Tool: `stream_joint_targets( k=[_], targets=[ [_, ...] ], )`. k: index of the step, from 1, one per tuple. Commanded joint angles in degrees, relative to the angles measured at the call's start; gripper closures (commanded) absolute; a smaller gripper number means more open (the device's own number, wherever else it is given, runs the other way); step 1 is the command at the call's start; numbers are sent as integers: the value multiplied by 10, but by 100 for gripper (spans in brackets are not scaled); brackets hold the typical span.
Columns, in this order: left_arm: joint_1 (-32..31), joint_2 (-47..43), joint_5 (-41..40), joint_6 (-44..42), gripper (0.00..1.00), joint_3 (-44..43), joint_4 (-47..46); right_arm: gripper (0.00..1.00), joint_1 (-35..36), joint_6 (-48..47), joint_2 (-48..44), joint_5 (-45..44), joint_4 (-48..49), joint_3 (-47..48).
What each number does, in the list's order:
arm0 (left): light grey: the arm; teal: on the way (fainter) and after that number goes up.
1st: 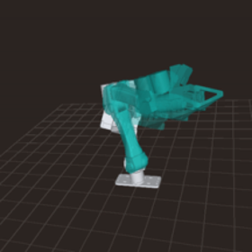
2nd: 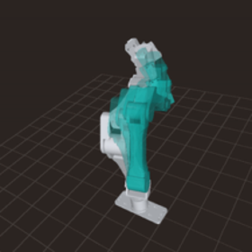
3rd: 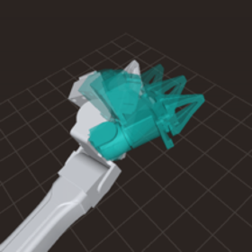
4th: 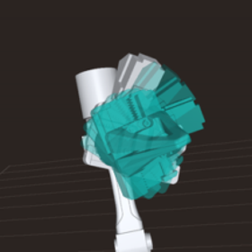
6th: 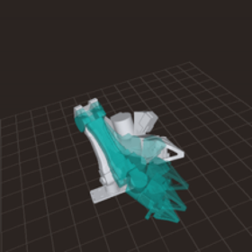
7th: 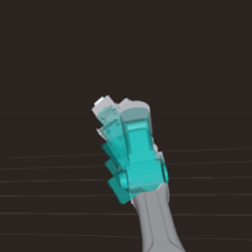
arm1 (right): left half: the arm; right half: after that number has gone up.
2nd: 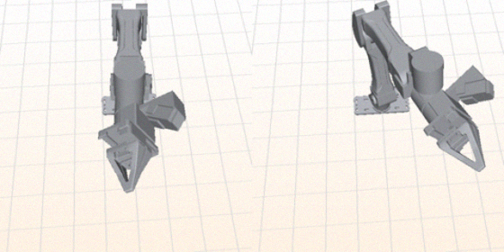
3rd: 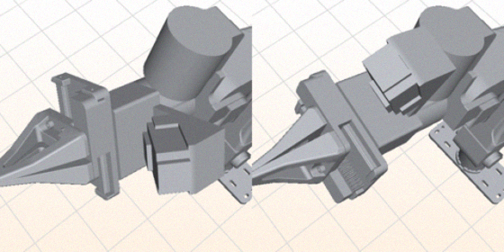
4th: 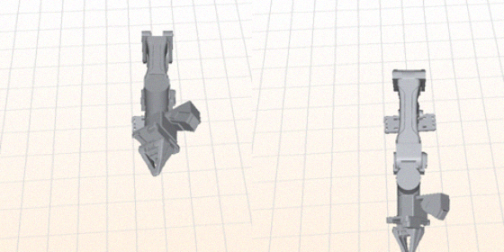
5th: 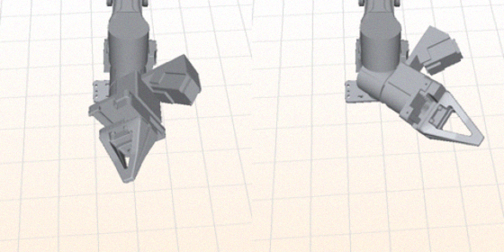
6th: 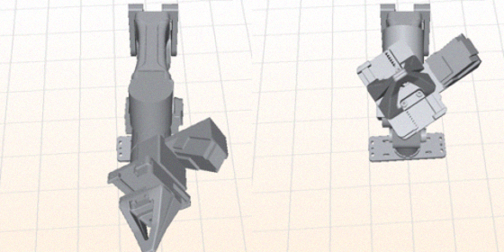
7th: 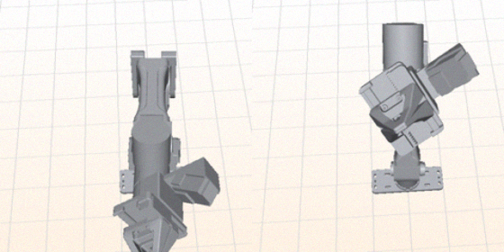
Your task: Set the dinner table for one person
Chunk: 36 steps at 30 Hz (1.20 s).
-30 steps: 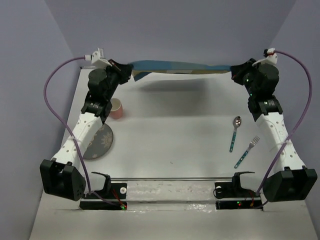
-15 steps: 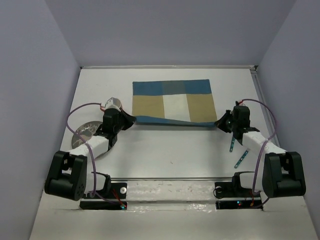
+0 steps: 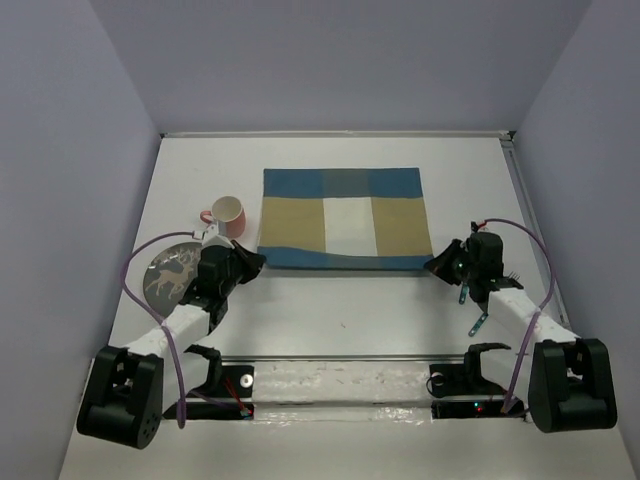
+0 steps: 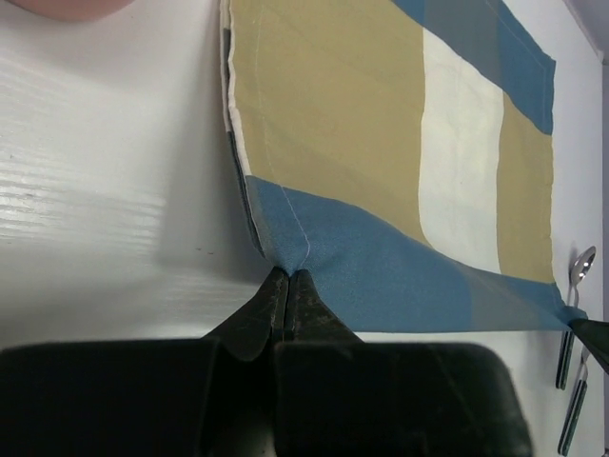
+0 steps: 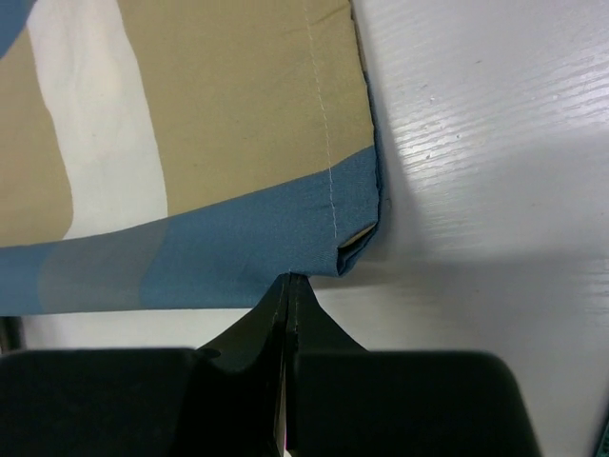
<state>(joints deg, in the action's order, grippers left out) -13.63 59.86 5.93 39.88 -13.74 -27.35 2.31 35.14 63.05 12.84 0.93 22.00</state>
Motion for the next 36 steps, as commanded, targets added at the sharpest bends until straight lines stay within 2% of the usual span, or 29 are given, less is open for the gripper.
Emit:
stream_joint_targets(
  k=[1, 6, 13, 14, 15, 16, 17, 19, 20, 21, 23, 26, 27, 30, 36],
  targets=[
    [8, -44, -27, -16, 100, 13, 4, 100, -6, 5, -49, 9, -29, -13],
    [8, -80, -35, -15, 98, 25, 29, 100, -6, 9, -92, 15, -55, -40],
    [8, -122, -45, -5, 81, 45, 55, 100, -6, 17, -98, 35, -60, -46],
    [8, -126, -47, -5, 78, 43, 60, 97, -1, 16, -97, 35, -62, -45],
    [8, -134, -48, -5, 70, 42, 64, 94, -1, 16, -96, 34, -63, -45],
    [8, -139, -48, -4, 63, 41, 68, 83, -1, 15, -98, 31, -64, -44],
    [8, -150, -47, -2, 47, 37, 76, 77, -1, 14, -100, 28, -66, -42],
    [8, -163, -44, 2, 35, 32, 86, 64, -1, 8, -107, 18, -73, -34],
    [8, -169, -43, 3, 31, 26, 95, 61, -1, 4, -109, 12, -78, -27],
    [8, -184, -40, 4, 18, 21, 100, 59, -1, -5, -111, 8, -89, -9],
    [8, -207, -35, 3, 8, 4, 121, 48, -1, -20, -116, 0, -104, 19],
    [8, -237, -36, -6, 2, -31, 150, 44, 4, -32, -115, 1, -123, 50],
    [7, -243, -39, -11, 1, -43, 159, 38, 21, -38, -115, 2, -124, 64],
    [7, -265, -53, -40, 1, -102, 196, 37, 49, -36, -109, -8, -132, 81],
    [7, -258, -69, -125, 1, -253, 258, 37, 181, -2, -80, -86, -125, 117]
  ],
)
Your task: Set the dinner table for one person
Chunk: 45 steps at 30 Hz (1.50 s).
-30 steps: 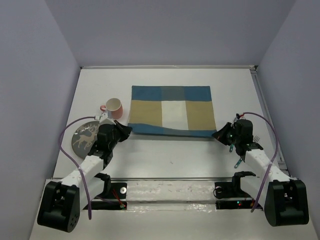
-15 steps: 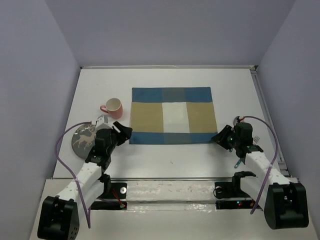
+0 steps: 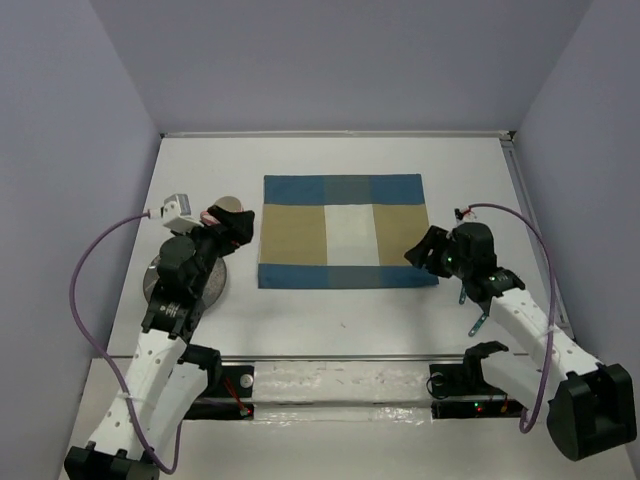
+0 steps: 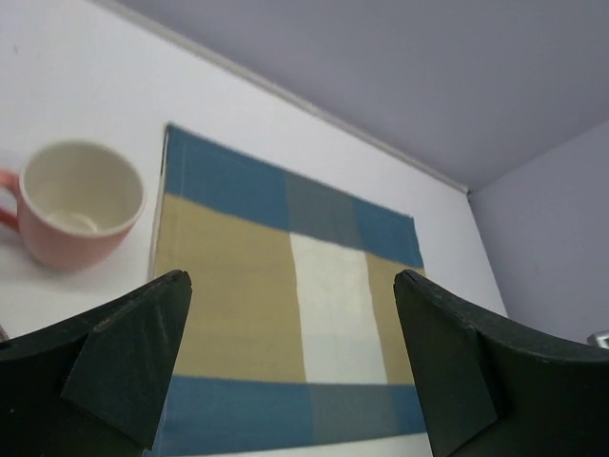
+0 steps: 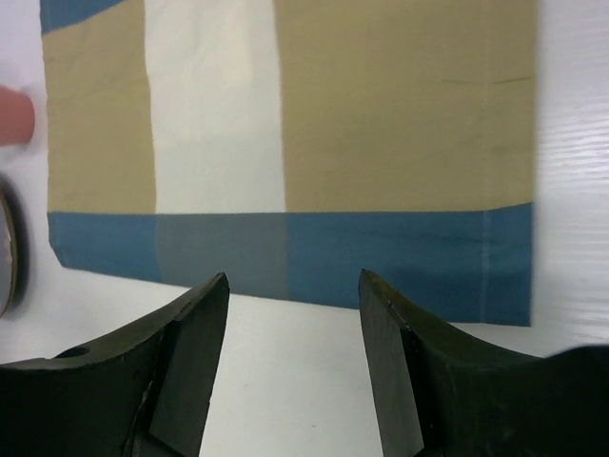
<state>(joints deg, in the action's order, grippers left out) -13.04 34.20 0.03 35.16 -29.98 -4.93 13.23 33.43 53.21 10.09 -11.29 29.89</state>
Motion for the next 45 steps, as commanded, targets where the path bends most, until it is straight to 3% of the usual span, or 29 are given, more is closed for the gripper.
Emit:
stream_joint_targets(
  k=[1, 2, 5, 6, 7, 9, 12, 15, 19, 23, 40, 45],
  targets=[
    [1, 2, -7, -93, 1, -129, 45, 37, 91, 20, 25, -77, 4, 42],
    [1, 5, -3, -107, 1, -149, 48, 37, 130, 25, 31, -87, 19, 52],
    [1, -1, -3, -155, 1, -209, 68, 50, 187, 51, 68, -118, 66, 76],
    [1, -5, -3, -161, 1, -219, 68, 56, 227, 63, 82, -123, 80, 85],
    [2, -10, -3, -169, 1, -229, 66, 70, 248, 68, 99, -134, 95, 96],
    [1, -24, -3, -175, 1, -249, 55, 75, 288, 82, 163, -143, 147, 139],
    [1, -40, -13, -190, 1, -250, 35, 75, 354, 108, 263, -142, 242, 176],
    [1, -52, -33, -202, 1, -237, 32, 63, 410, 138, 370, -164, 310, 239],
    [0, -75, -49, -211, 1, -188, 12, 51, 443, 177, 505, -140, 362, 342],
    [-5, -101, -79, -212, 1, -129, -11, 46, 457, 192, 608, -112, 361, 438],
    [-30, -127, -83, -207, 1, -101, -24, 45, 485, 262, 836, -17, 303, 650],
    [-32, -131, -83, -207, 1, -100, -23, 51, 485, 284, 869, -7, 298, 686]
  ],
)
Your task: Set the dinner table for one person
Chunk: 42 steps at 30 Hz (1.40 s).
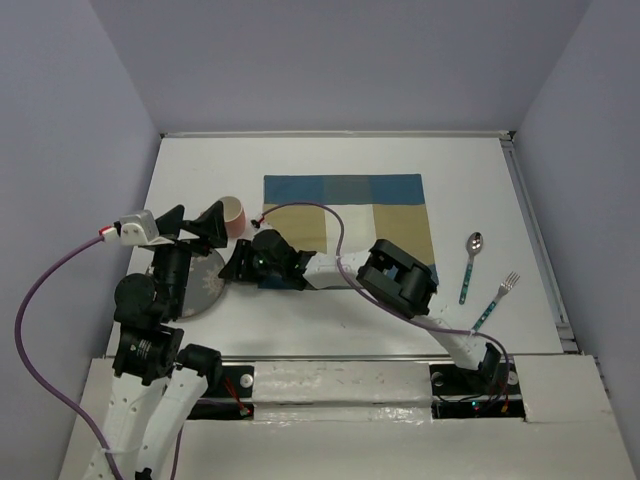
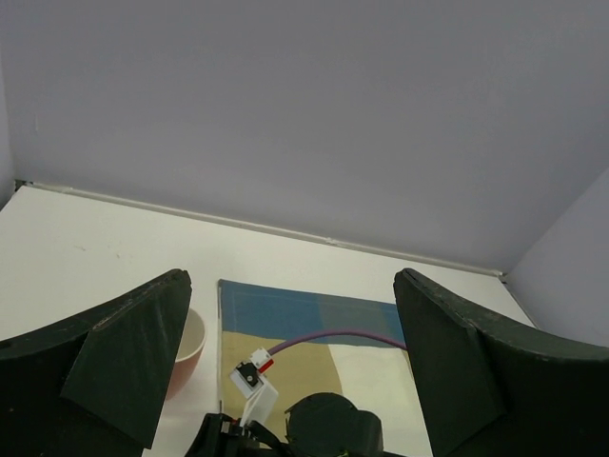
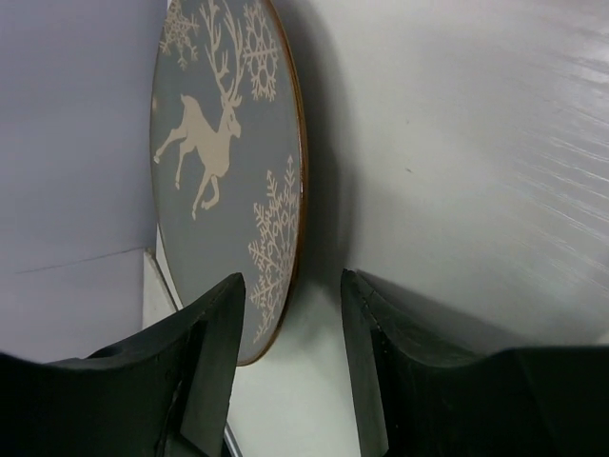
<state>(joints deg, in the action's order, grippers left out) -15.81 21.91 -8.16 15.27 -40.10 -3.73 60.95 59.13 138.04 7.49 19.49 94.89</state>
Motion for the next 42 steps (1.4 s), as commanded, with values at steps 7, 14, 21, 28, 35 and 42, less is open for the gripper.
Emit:
stream_joint_targets(
  k=[7, 14, 21, 28, 35, 42],
  targets=[
    [-7, -6, 0, -6, 1, 3, -35, 67, 13, 63, 65, 33, -10, 79],
    [-8, -2, -5, -9, 1, 2, -31, 97, 13, 62, 53, 53, 7, 84],
    [-10, -4, -25, -21, 1, -6, -23, 100, 19, -18, -106, -18, 35, -41],
    [-13, -34, -63, -32, 1, -23, -8, 100, 8, -46, -232, 2, 75, -143],
    [-25, -36, -118, -40, 1, -23, 0, 100, -47, -13, -405, -5, 129, -328],
    [-26, -25, -85, -33, 1, -7, 4, 100, -200, 1, -526, 32, 144, -491]
  ],
)
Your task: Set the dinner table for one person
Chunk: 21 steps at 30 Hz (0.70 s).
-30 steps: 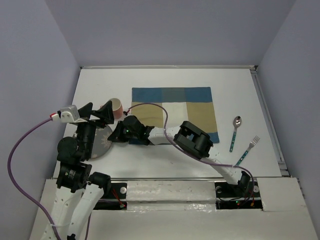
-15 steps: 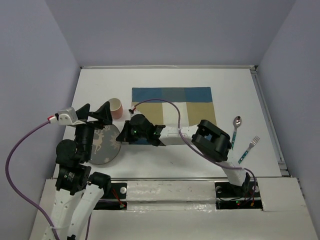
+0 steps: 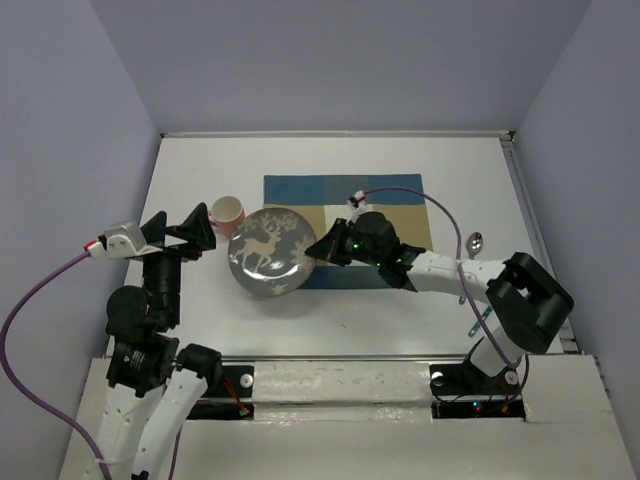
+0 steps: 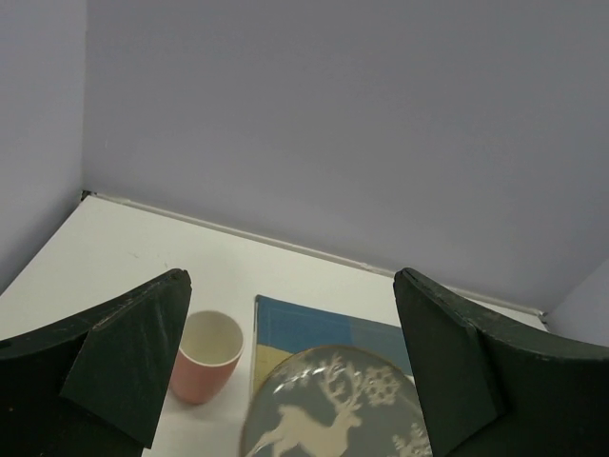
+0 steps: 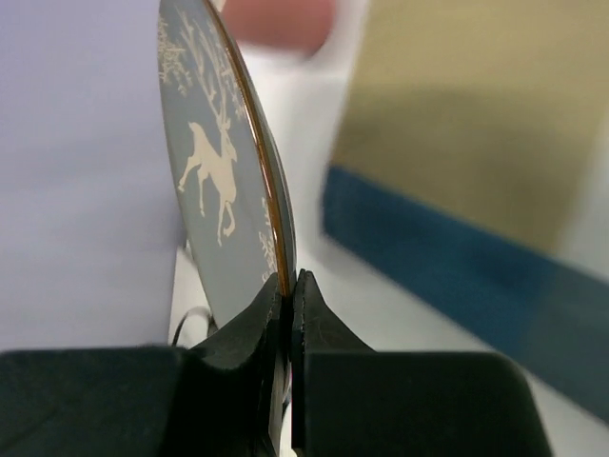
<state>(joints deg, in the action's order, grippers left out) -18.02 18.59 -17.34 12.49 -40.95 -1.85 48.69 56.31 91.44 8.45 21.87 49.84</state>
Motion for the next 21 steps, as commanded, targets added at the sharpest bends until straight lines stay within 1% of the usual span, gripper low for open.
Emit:
stream_joint_targets(
  k=[1, 4, 5, 11, 21],
  targets=[
    [-4, 12, 10, -5, 1, 2, -15, 100, -112, 27, -64, 29, 122, -46],
    [-4, 21, 17, -2, 1, 2, -11, 100, -156, 20, -61, 60, 122, -48],
    [-4, 21, 20, 0, 1, 3, -12, 100, -182, 20, -57, 71, 123, -47],
    [-4, 34, 26, 1, 1, 3, -11, 100, -248, 34, -21, 111, 141, -50],
    [-4, 38, 28, 2, 1, 3, -10, 100, -280, 45, 23, 124, 179, -58]
  ],
)
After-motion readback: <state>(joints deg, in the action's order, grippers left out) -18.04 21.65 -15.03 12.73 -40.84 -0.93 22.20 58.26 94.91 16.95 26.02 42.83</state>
